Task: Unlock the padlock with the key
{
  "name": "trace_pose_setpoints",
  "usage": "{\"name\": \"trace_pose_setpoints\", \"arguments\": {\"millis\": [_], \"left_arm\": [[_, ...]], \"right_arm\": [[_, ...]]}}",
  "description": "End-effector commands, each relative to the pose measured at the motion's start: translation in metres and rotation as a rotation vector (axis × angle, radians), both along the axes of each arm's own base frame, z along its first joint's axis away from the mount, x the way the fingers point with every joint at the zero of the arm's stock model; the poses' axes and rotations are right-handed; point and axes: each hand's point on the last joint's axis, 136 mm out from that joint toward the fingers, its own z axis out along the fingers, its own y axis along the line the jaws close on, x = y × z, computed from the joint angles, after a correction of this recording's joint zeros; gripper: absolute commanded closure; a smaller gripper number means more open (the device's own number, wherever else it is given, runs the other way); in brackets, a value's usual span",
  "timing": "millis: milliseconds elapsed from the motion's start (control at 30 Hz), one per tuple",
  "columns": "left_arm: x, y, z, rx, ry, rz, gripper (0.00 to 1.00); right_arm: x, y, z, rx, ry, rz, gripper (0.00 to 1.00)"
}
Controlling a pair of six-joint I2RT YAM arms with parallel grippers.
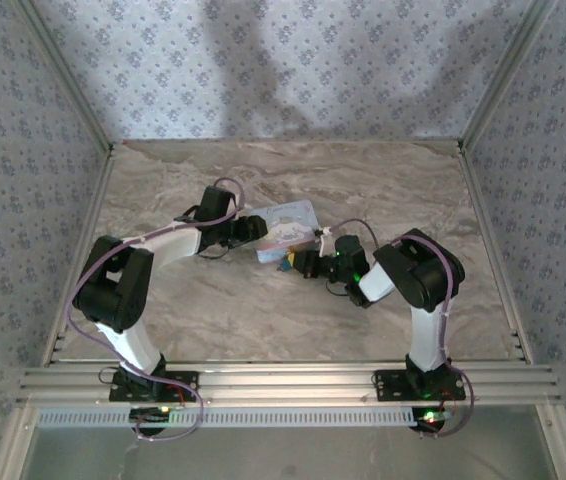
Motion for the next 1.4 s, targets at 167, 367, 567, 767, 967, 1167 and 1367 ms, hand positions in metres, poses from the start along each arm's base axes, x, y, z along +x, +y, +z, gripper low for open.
{"name": "trace_pose_setpoints", "arguments": {"millis": [167, 367, 567, 767, 967, 1167, 1367], "left_arm": [[-0.041, 0.016, -0.049, 0.119, 0.179, -0.006, 0.4], [-0.044, 0.017, -0.05, 0.119, 0.178, -0.006, 0.4], [-0.047, 0.016, -0.053, 0.122, 0.182, -0.01, 0.4], [-0.05, 0.016, -0.054, 0.12, 0.184, -0.014, 0.4], [-0.052, 0.016, -0.052, 0.113, 0.176, -0.013, 0.4], [-0.049, 0.01, -0.042, 0.068, 0.159, -0.012, 0.34], [-0.041, 0.003, -0.02, 0.005, 0.126, 0.001, 0.28]], "right_arm": [[0.001, -0.005, -0.004, 0.011, 0.053, -0.03, 1.0], [0.006, -0.012, 0.008, 0.029, 0.035, -0.065, 1.0], [0.009, -0.018, 0.016, 0.044, 0.027, -0.089, 1.0], [0.012, -0.022, 0.023, 0.06, 0.024, -0.117, 1.0], [0.016, -0.027, 0.028, 0.064, 0.02, -0.149, 1.0], [0.012, -0.04, 0.028, 0.034, 0.02, -0.188, 1.0], [0.001, -0.055, 0.032, -0.019, 0.016, -0.205, 1.0]]}}
